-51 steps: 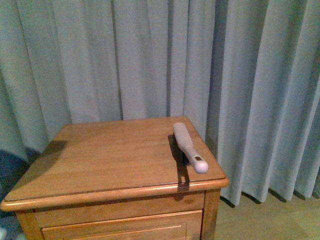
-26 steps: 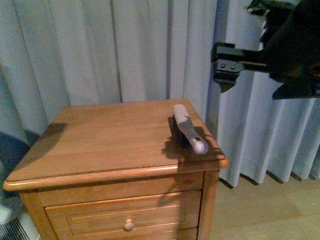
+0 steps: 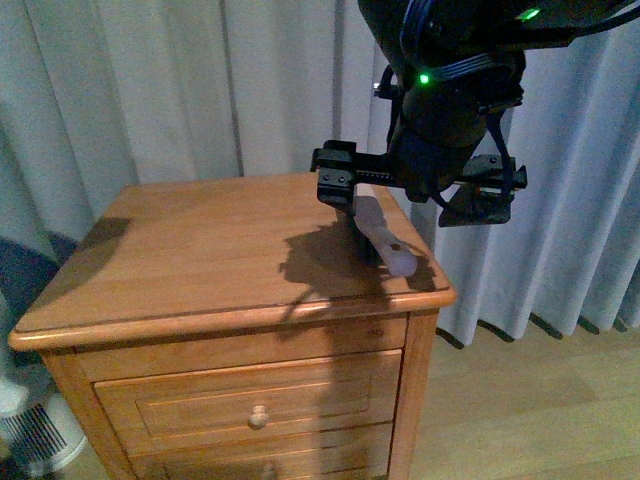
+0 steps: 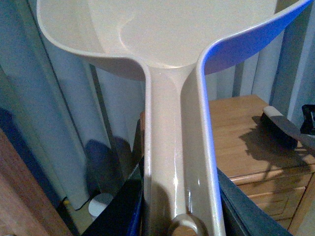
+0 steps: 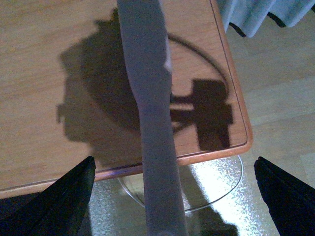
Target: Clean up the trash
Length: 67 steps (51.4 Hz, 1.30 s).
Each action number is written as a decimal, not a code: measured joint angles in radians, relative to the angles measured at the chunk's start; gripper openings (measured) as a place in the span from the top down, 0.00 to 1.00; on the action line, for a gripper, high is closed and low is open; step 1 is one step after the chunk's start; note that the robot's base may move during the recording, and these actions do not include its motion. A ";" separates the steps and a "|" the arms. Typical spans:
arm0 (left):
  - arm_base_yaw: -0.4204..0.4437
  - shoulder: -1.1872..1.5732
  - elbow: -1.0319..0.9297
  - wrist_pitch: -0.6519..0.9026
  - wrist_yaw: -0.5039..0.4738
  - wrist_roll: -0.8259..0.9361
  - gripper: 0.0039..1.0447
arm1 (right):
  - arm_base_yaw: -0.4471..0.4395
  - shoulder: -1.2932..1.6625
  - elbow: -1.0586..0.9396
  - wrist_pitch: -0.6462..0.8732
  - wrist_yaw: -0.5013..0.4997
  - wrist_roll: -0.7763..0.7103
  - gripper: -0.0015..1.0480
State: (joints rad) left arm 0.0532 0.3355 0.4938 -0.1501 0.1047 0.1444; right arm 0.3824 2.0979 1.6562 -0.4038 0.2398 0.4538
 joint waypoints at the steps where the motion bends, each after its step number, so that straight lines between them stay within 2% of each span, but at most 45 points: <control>1: 0.000 0.000 0.000 0.000 0.000 0.000 0.74 | 0.000 0.008 0.006 0.000 0.000 0.000 0.07; 35: 0.000 0.000 0.000 0.000 0.000 0.000 0.74 | 0.022 0.148 0.035 0.019 -0.014 0.034 0.07; 39: 0.000 0.000 0.000 0.000 0.000 0.000 0.74 | 0.022 0.147 0.035 0.024 -0.011 0.036 0.16; 45: 0.000 0.000 0.000 0.000 0.000 0.000 0.74 | 0.022 0.147 0.035 0.030 -0.012 0.037 0.37; 55: 0.000 0.000 0.000 0.000 0.000 0.000 0.74 | 0.022 0.147 0.035 0.034 -0.016 0.037 0.62; 60: 0.000 0.000 0.000 0.000 0.000 0.000 0.74 | 0.022 0.147 0.034 0.035 -0.021 0.035 0.78; 67: 0.000 0.000 0.000 0.000 0.000 0.000 0.74 | 0.020 0.143 0.031 0.036 -0.024 0.036 0.81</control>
State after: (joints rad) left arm 0.0532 0.3355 0.4938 -0.1501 0.1047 0.1444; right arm 0.4026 2.2406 1.6871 -0.3679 0.2161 0.4896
